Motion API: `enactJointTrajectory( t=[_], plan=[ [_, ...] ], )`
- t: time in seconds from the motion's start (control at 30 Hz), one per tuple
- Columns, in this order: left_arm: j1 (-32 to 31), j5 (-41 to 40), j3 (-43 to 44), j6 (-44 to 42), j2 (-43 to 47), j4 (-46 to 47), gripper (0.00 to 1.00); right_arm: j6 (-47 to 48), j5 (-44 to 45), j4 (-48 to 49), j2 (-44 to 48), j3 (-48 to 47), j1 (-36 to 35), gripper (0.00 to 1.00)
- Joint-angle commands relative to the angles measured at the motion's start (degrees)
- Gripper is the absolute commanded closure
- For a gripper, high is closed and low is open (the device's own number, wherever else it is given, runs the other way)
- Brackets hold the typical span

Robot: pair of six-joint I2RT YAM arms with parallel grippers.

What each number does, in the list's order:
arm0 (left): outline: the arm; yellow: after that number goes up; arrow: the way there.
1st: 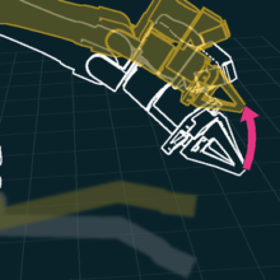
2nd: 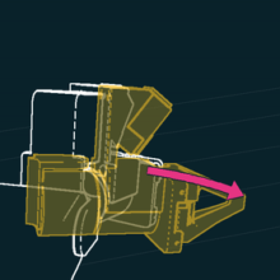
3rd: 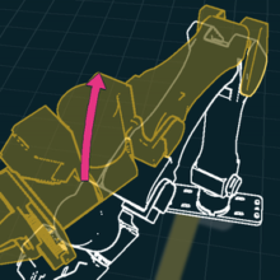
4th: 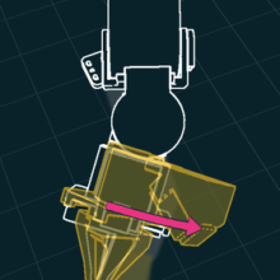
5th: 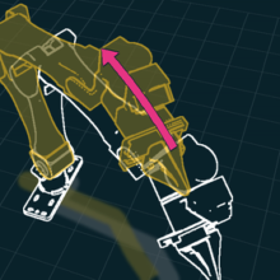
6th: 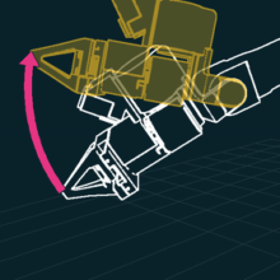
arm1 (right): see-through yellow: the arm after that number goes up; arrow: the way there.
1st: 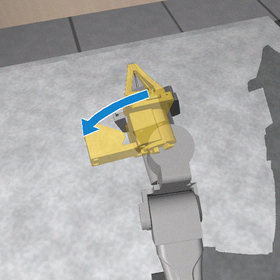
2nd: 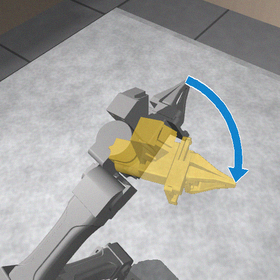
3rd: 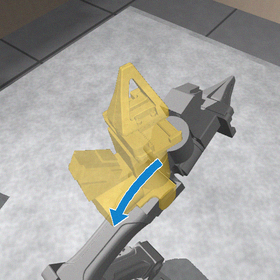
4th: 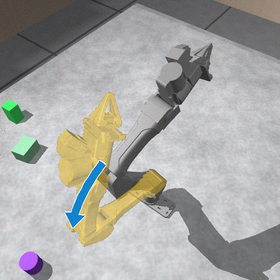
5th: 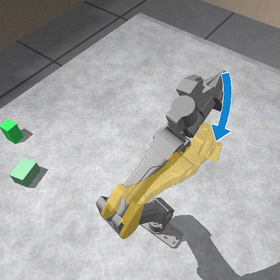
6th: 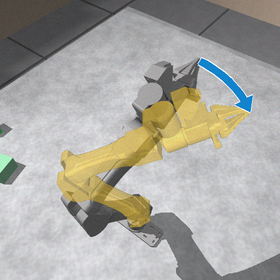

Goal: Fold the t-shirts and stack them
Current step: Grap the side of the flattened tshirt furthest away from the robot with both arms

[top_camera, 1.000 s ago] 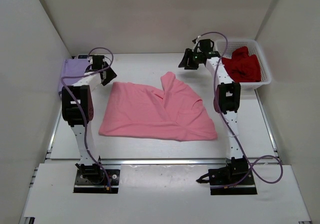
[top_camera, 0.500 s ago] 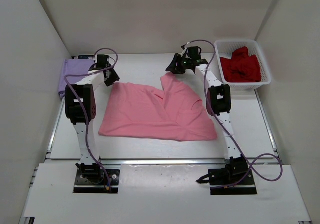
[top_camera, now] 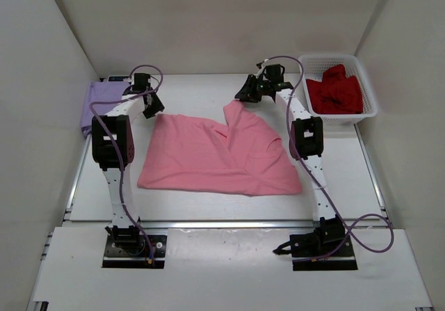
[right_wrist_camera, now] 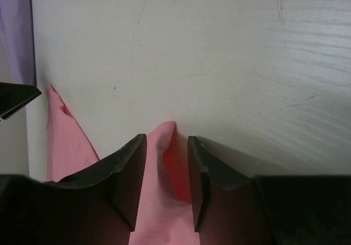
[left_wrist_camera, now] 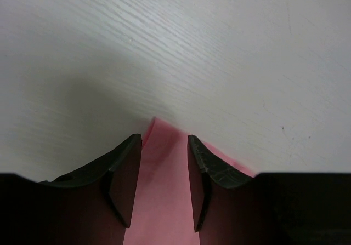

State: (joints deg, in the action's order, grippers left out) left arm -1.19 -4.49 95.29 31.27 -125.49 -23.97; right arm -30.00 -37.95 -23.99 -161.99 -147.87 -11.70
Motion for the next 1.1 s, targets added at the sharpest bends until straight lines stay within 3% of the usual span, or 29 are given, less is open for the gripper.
enactJointTrajectory(
  t=[0.0,0.07,0.23,0.4,0.5,0.7,0.77,0.9,1.07],
  plan=[
    [0.14,-1.40,5.16,-1.82,-1.24,-3.45,0.51,0.82,0.25,-1.50,-1.40,-0.31,-0.52,0.66],
    [0.05,-1.48,5.26,-1.82,-1.77,-3.72,0.53,0.47,0.07,-1.33,-1.31,-0.49,-1.04,0.73],
    [0.13,-0.87,5.00,-1.91,-1.69,-3.45,0.57,-0.32,-0.63,0.43,-0.61,-0.92,-0.34,0.80],
    [-0.04,-1.66,4.56,-2.70,-1.60,-3.63,0.46,-0.32,-1.42,0.79,1.76,-1.63,0.98,0.77],
    [-0.04,-2.01,5.00,-2.18,-2.30,-3.54,0.45,0.02,-1.60,-0.09,2.56,-1.37,1.60,0.86],
    [-0.04,-0.87,6.75,-2.43,-4.59,-4.51,0.65,0.29,-2.39,-0.80,2.65,-1.72,1.60,0.92],
    [-0.30,-1.22,6.41,-2.26,-4.32,-4.34,0.71,0.64,-2.48,-0.98,3.00,-1.89,1.60,0.98],
    [-0.13,-1.75,5.35,-2.17,-2.83,-3.46,0.85,0.73,-1.77,-1.24,2.56,-1.28,1.43,0.70],
    [-0.83,-3.07,5.97,-2.00,-2.22,-3.46,1.00,-0.41,-3.00,-0.10,1.16,0.21,0.81,0.63]
  ],
)
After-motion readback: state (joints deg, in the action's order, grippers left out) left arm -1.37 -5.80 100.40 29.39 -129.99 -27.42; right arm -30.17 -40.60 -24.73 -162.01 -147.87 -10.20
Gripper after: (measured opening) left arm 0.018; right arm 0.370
